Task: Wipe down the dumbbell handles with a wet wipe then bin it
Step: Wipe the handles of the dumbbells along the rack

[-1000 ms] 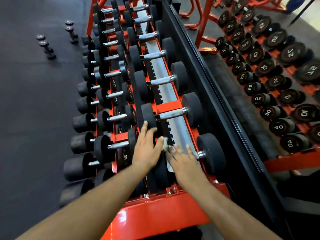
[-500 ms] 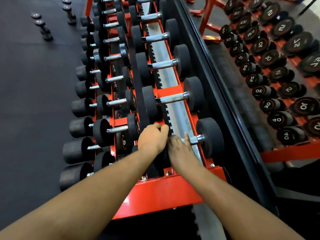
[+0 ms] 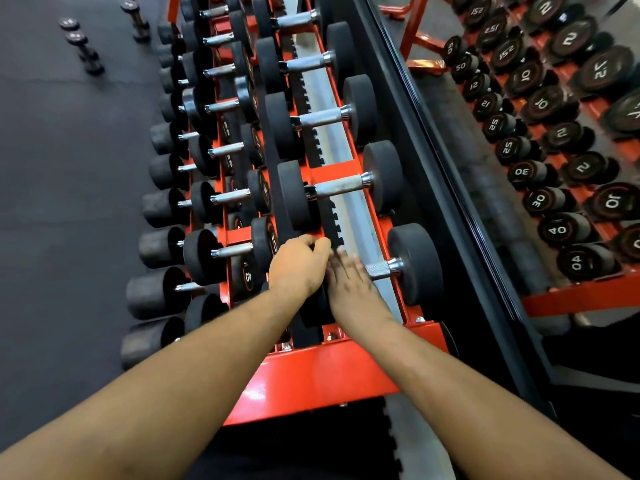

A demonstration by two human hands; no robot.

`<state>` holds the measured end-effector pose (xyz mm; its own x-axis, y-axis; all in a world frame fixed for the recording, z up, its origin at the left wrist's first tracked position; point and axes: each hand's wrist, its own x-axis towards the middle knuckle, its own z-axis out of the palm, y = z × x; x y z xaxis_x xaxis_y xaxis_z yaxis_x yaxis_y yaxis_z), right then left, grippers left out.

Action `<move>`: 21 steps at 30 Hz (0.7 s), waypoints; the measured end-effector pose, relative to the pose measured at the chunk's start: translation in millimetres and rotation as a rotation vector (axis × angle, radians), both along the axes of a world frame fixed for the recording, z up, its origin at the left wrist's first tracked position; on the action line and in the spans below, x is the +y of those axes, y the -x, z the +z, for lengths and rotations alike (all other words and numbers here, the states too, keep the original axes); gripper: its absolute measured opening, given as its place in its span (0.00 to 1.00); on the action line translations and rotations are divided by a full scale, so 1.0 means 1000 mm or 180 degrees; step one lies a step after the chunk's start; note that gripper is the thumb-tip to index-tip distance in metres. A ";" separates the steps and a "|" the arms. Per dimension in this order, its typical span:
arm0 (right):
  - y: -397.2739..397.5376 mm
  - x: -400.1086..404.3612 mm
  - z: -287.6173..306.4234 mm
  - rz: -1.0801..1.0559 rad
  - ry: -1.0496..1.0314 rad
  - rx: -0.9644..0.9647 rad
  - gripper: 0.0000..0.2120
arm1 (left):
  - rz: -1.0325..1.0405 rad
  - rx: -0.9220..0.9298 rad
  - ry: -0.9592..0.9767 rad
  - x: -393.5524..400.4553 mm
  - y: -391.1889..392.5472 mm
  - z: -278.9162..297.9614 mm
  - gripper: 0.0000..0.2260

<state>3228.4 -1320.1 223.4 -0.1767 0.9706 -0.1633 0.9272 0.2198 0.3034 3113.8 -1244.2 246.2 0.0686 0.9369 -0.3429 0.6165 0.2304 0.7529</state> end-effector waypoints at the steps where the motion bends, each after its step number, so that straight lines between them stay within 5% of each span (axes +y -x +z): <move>1: -0.002 0.008 0.000 0.0032 0.0154 0.0094 0.28 | 0.0019 -0.0004 0.0023 -0.001 -0.001 0.000 0.15; 3: 0.000 0.018 0.005 0.0000 0.0484 0.0139 0.29 | 0.0047 -0.0013 0.0037 -0.002 0.000 0.002 0.15; 10: 0.000 -0.022 -0.001 -0.0312 0.0054 0.0175 0.30 | 0.0051 -0.0009 -0.0006 -0.002 -0.001 0.002 0.14; 16: 0.007 0.043 0.022 -0.0269 0.0813 -0.0022 0.15 | 0.0020 0.0024 -0.0028 -0.001 -0.001 0.004 0.15; 21: -0.012 -0.013 0.004 -0.0250 0.0070 0.0023 0.29 | 0.0022 0.0015 -0.0070 -0.002 0.000 0.002 0.15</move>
